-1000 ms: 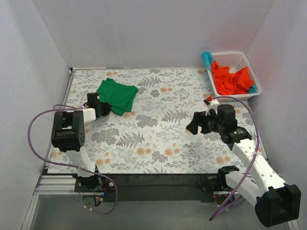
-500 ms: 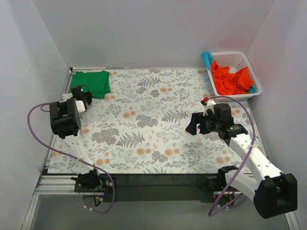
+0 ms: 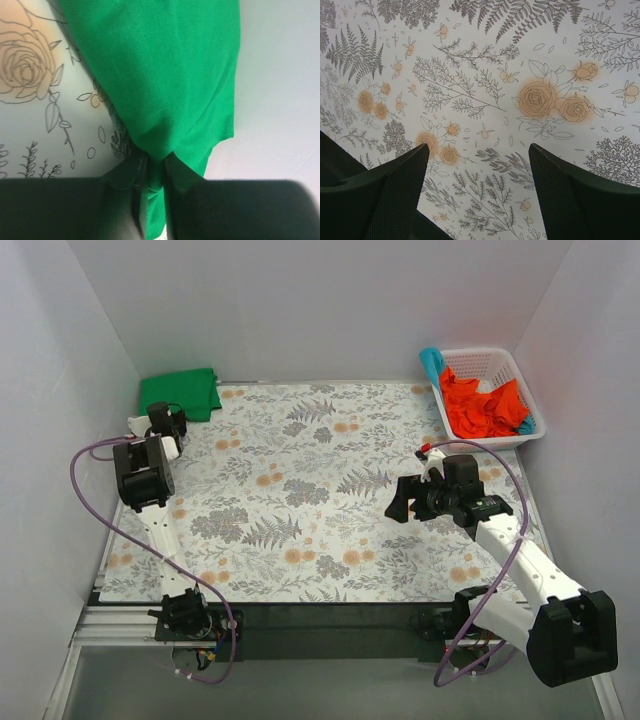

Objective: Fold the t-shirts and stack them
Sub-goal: Neatly place the folded tshirt to the corner

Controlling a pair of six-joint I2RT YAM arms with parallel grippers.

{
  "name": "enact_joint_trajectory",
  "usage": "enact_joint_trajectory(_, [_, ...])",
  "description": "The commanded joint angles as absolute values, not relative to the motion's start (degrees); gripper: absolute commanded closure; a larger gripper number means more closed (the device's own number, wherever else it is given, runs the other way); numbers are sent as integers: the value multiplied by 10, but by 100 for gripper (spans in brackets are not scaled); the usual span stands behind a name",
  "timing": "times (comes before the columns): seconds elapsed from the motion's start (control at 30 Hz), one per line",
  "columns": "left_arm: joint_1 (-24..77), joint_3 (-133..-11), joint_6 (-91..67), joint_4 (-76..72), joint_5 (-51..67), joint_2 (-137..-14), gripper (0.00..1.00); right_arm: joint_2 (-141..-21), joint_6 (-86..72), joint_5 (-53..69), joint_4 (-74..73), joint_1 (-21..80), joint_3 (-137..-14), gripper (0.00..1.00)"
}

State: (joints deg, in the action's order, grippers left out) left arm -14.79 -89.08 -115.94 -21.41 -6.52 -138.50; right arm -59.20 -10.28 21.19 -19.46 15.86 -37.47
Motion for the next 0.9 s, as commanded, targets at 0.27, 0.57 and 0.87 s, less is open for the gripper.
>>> enact_joint_trajectory(0.27, [-163, -766, -1220, -116, -74, -1304, 98, -561, -103, 230, -189, 156, -394, 13])
enact_joint_trajectory(0.57, [-178, -784, -1149, -109, -61, -1307, 46, -529, -101, 230, -209, 156, -392, 13])
enact_joint_trajectory(0.87, [-176, -716, -1129, -62, -4, -1202, 2, -505, -118, 184, -225, 156, -430, 12])
